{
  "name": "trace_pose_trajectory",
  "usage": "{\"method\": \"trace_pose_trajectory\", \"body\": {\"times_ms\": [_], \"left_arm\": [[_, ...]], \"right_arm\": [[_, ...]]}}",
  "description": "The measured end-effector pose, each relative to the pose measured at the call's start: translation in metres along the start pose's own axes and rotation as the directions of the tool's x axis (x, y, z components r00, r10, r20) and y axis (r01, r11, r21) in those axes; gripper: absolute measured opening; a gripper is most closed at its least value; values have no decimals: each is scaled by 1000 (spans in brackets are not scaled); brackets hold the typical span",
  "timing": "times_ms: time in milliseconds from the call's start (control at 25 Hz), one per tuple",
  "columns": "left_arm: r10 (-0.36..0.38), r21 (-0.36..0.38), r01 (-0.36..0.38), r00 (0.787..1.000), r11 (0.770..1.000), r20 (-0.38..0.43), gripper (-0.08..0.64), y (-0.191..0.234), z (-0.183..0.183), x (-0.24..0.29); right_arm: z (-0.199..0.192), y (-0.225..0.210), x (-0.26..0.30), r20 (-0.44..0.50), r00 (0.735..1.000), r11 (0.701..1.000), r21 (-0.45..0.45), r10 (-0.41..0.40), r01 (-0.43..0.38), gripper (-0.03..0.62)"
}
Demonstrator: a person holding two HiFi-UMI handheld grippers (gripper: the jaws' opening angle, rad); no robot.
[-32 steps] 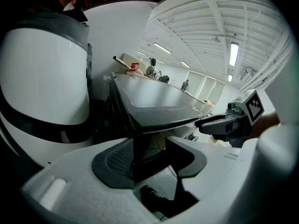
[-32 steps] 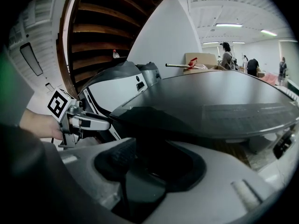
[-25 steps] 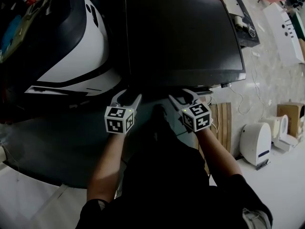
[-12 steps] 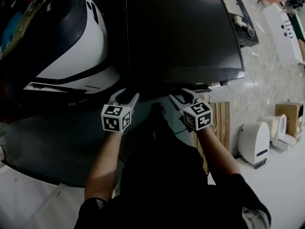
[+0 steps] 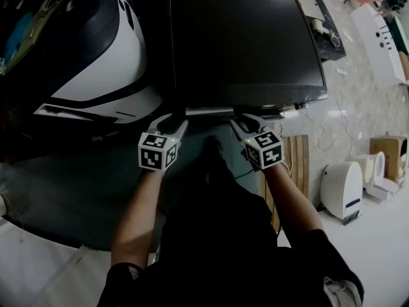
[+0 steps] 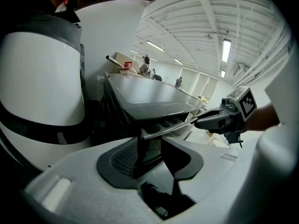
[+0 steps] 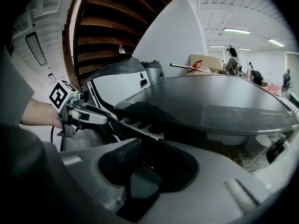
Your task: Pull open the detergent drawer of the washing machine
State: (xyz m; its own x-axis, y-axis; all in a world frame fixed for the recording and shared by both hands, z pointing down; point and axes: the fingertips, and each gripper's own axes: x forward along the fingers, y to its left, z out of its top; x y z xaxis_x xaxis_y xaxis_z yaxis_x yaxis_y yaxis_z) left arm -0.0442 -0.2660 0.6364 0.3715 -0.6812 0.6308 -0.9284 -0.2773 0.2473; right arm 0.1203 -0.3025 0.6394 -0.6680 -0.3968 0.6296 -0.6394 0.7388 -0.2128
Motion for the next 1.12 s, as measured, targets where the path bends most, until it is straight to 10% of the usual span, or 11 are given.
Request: {"method": "trace_pose_trajectory", "body": {"times_ms": [1120], "left_arm": [[-19,19,19,1000,1000,-23,152,-47,-57,-49]], "right_arm": [[-56,47,-51,7,1000,999,44,-30,30,110]]}}
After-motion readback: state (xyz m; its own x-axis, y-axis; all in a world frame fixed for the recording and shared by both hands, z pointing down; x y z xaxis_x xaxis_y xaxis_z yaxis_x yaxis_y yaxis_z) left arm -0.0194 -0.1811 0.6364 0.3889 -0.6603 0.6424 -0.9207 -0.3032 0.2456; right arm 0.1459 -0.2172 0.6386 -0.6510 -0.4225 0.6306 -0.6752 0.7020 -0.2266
